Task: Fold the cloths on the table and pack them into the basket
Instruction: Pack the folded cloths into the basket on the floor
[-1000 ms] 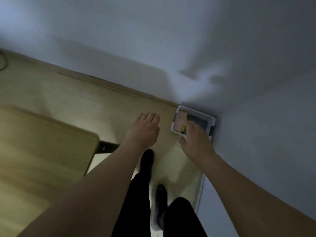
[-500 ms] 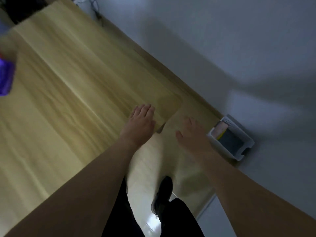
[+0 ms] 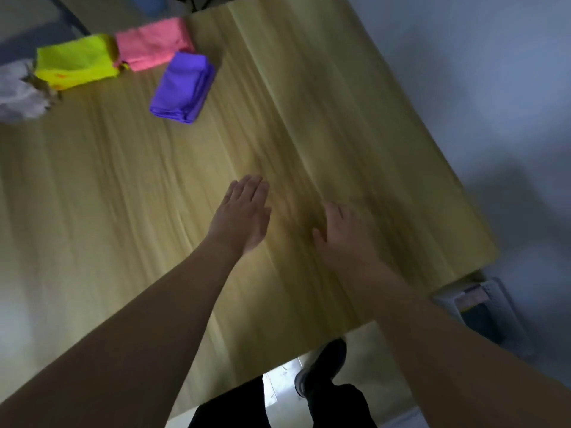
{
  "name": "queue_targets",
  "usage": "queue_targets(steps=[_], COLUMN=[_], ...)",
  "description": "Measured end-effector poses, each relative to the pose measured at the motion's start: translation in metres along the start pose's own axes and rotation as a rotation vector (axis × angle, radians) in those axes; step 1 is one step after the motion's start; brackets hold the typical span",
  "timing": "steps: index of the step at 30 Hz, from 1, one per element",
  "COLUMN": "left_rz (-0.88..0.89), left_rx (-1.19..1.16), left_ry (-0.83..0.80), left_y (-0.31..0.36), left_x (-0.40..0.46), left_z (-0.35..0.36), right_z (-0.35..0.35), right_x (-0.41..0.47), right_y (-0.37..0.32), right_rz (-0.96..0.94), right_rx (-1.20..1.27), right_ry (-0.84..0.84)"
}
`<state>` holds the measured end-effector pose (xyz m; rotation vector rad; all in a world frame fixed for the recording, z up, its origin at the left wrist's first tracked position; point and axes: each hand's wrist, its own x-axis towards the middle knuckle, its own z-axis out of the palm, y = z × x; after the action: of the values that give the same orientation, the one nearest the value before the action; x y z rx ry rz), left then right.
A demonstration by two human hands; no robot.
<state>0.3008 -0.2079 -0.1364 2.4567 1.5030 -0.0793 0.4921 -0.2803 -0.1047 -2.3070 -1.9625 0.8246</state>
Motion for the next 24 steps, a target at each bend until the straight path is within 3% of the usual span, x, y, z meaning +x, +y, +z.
queue_targets(steps=[16,24], left_rz=[-0.382,-0.502], left_rx=[-0.148,-0.152], left_ry=[0.204,0.254], left_y=[-0.185,-0.247], left_x=[0.027,0.029], left_z=[-0.016,-0.006], right_z=[0.024,0.040], right_x=[0.178,0.255], right_y=[-0.155,-0.211], right_rz=[-0.323,-0.349], right_rx=[-0.147,-0.201], right_ry=[0.116,0.147])
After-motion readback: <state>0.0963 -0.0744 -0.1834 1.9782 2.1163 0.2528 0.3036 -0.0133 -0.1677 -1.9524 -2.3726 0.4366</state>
